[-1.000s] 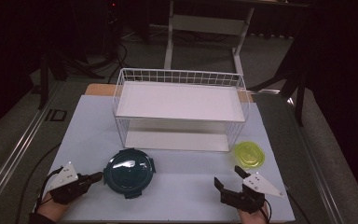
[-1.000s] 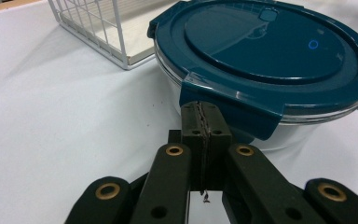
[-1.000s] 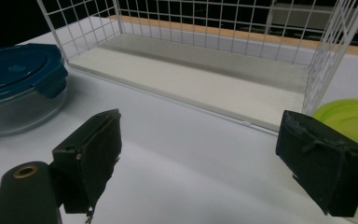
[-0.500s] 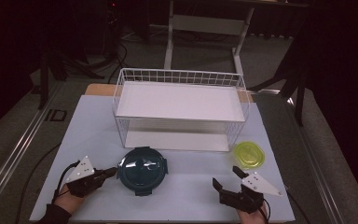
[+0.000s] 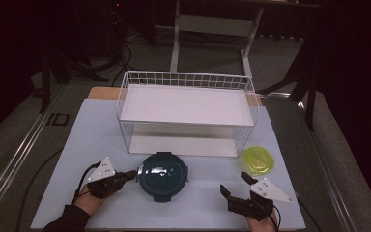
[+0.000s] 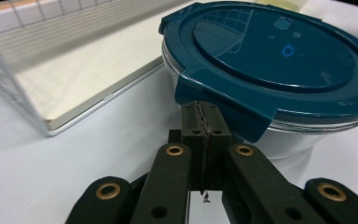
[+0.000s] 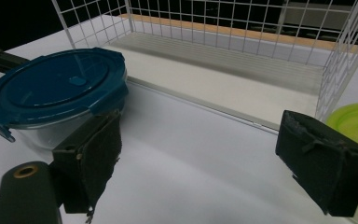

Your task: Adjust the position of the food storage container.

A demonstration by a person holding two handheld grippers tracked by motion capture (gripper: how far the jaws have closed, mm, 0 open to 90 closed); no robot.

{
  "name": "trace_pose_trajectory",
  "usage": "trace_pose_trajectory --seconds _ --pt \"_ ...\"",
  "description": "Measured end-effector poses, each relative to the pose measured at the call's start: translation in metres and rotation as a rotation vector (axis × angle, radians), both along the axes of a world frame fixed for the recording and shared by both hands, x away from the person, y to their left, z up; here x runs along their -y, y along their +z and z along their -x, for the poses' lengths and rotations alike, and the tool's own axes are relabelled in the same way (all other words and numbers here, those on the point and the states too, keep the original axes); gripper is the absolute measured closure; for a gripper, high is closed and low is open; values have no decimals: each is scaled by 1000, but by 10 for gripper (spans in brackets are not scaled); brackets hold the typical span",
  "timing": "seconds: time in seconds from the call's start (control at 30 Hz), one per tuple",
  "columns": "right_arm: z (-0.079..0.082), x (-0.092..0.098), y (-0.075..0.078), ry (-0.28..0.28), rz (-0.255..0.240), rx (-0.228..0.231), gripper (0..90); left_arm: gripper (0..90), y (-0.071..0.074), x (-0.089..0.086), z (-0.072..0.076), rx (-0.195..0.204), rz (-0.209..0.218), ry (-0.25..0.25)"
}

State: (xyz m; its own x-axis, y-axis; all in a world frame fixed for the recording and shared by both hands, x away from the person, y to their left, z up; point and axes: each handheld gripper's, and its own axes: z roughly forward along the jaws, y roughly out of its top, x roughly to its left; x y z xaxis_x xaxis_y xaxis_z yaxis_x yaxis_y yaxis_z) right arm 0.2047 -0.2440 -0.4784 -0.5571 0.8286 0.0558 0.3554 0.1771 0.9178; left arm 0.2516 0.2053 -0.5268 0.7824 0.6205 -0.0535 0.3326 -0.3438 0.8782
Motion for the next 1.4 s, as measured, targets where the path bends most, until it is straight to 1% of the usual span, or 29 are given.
trace_pose_trajectory --seconds 0.03,0.1,0.13,0.2,0.23,0.27,0.3,0.47,0.53,0.6,0.7,0.77,0.87,1.03,1.23,1.33,1.37,1.4 --pt "0 1 0 0 -6 2 141 900 1 0 -1 -8 -4 -6" --pt "0 2 0 -1 0 2 140 900 4 -1 -1 6 -21 -11" --pt "0 2 0 -2 -4 4 140 900 5 -1 -1 10 -30 -18" --pt "0 4 0 -2 -2 -4 140 900 6 -1 -1 6 -29 -28" --pt "0 4 0 -1 -3 -5 140 900 6 1 -1 0 -37 -32" --pt "1 5 -1 0 -3 -8 140 900 5 1 -1 5 -38 -29" --pt "1 5 -1 0 2 -9 140 900 4 0 -2 -6 -21 -25" --pt "1 5 -1 -7 3 -7 141 900 4 4 -3 -7 -18 -17" --pt "0 5 -1 -6 7 -7 141 900 4 9 -4 -9 -19 -24" --pt "0 5 -1 -6 5 -6 140 900 3 16 -6 -18 -3 -31" --pt "0 4 -1 -2 7 -9 140 900 3 27 -7 -26 7 -57" --pt "-1 4 -2 3 8 -11 140 900 3 34 -8 -27 5 -65" --pt "-1 4 -2 5 8 -11 140 900 2 43 -11 -35 20 -68" --pt "-2 1 -3 17 10 -13 140 900 2 54 -14 -40 23 -82" --pt "-4 -1 -3 23 10 -13 140 900 0 58 -17 -47 37 -88" --pt "-5 -3 -3 35 5 -20 141 900 2 57 -16 -41 20 -107" --pt "-6 -3 -3 53 -4 -28 141 900 3 57 -15 -36 22 -108" --pt "-6 -3 -3 53 -4 -28 141 900 3 57 -15 -36 22 -108"
